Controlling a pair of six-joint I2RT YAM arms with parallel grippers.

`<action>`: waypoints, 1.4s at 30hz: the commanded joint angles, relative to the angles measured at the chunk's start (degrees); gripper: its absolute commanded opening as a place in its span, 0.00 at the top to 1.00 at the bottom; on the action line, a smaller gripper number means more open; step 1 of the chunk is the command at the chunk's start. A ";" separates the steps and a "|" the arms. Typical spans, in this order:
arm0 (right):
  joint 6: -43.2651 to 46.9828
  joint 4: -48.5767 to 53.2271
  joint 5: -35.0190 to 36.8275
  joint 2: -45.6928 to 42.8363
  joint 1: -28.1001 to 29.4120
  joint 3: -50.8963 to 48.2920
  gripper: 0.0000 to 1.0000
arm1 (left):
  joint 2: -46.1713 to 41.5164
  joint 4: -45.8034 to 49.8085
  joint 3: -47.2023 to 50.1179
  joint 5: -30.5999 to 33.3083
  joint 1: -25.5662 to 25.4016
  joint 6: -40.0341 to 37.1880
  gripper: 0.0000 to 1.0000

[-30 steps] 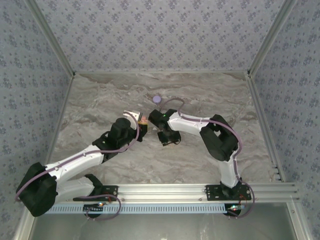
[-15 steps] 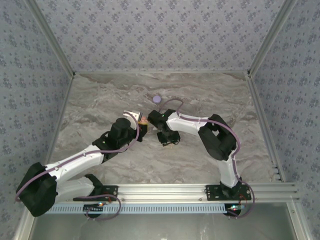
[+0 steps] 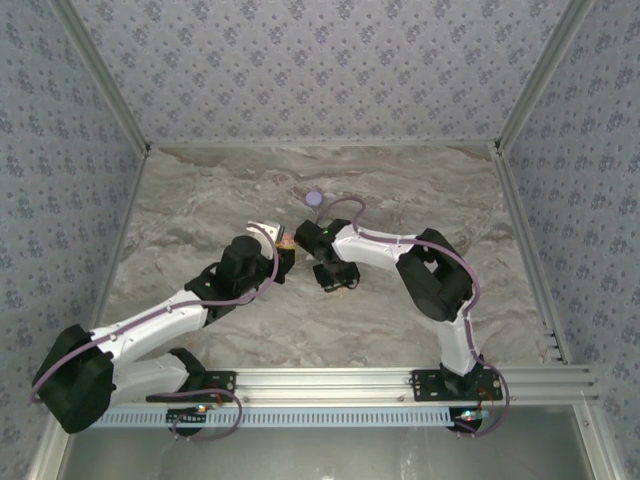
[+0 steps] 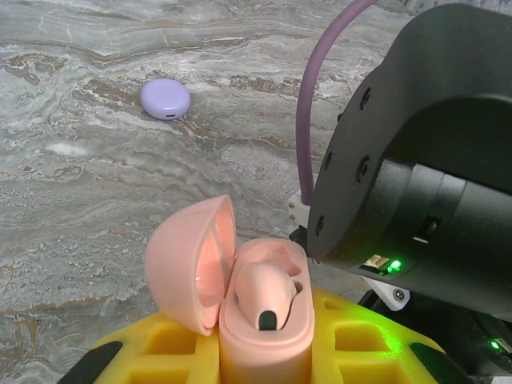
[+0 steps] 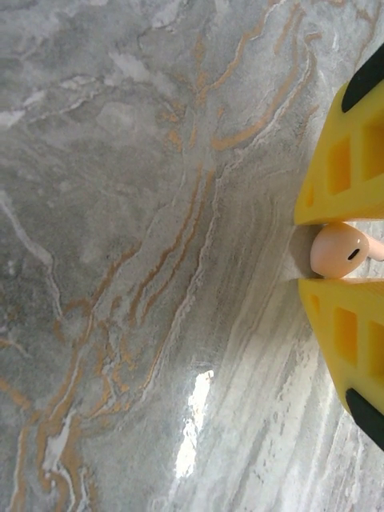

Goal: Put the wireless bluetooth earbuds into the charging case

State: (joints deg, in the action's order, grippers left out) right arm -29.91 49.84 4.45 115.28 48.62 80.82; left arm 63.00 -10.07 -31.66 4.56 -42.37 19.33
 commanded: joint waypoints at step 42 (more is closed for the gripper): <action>7.01 2.04 0.33 -0.59 -12.37 -3.73 0.69 | 0.41 -0.83 -0.33 -0.21 0.15 -0.61 1.00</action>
State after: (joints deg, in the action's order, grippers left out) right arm -20.82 51.03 3.62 113.99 36.51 78.56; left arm 63.16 -10.07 -31.66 4.51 -42.39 19.33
